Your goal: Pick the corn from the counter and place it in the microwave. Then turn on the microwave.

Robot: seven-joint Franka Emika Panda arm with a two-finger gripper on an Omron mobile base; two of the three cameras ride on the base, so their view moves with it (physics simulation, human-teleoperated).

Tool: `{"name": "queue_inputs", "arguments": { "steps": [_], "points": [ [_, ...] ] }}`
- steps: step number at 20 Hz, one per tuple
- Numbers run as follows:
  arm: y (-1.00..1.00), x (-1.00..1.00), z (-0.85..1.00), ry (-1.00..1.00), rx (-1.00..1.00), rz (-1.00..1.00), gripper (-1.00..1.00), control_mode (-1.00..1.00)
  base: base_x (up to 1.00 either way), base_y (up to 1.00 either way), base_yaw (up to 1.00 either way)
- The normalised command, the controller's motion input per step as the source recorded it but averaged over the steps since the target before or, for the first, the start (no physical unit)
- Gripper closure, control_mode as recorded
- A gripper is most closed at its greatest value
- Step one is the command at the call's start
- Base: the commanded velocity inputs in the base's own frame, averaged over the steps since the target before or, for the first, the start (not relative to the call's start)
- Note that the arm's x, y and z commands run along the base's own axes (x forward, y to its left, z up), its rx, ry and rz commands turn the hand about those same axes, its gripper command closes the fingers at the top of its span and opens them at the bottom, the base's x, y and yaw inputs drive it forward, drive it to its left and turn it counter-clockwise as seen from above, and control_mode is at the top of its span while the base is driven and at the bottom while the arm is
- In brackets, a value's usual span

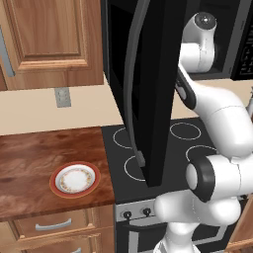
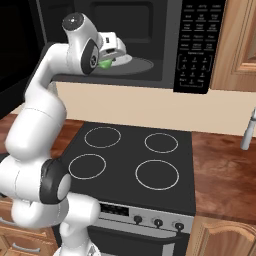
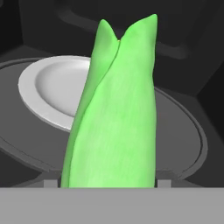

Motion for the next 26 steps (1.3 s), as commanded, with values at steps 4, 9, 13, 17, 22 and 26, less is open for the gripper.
{"name": "queue_inputs", "arguments": {
  "steps": [4, 9, 13, 17, 22, 26],
  "points": [
    [0.0, 0.18, 0.12, 0.0, 0.0, -0.01, 1.0, -1.0, 0.0, 0.0, 0.0],
    [0.0, 0.16, 0.08, 0.0, 0.0, -0.01, 1.0, -1.0, 0.0, 0.0, 0.0],
    [0.02, 0.14, 0.0, 0.0, 0.0, -0.01, 1.0, -1.0, 0.0, 0.0, 0.0],
    [0.03, 0.13, 0.0, 0.0, 0.0, -0.01, 1.0, -1.0, 0.0, 0.0, 0.0],
    [0.05, 0.14, 0.0, 0.0, 0.0, 0.0, 1.0, -1.0, 0.0, 0.0, 0.0],
    [0.02, 0.11, 0.0, 0.0, 0.0, -0.01, 1.0, -1.0, 0.0, 0.0, 0.0]
  ]
}}
